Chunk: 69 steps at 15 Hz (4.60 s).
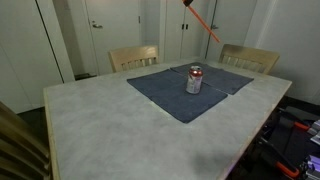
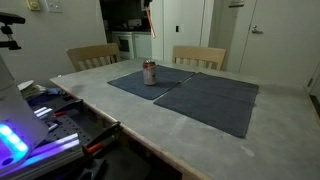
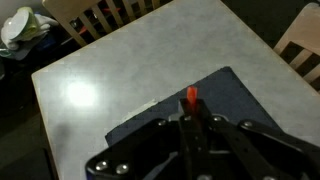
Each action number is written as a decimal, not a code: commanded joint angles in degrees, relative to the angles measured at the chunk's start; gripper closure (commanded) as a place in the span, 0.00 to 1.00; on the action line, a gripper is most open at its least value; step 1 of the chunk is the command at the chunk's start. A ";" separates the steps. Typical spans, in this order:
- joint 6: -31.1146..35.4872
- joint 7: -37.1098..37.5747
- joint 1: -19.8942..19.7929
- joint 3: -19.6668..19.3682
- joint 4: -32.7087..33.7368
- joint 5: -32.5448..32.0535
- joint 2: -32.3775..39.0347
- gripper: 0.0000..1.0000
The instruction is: Put the straw in the can and then put it back on the table again
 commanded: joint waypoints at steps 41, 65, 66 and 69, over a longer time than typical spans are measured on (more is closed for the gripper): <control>-1.47 -21.12 -3.42 -3.61 -7.93 38.42 7.95 0.98; -8.39 -37.70 -6.45 -6.69 -17.55 51.44 7.98 0.98; -8.50 -38.09 -6.42 -6.66 -17.74 51.63 8.03 0.98; -9.13 -39.57 -6.43 -6.67 -18.08 51.65 8.50 0.98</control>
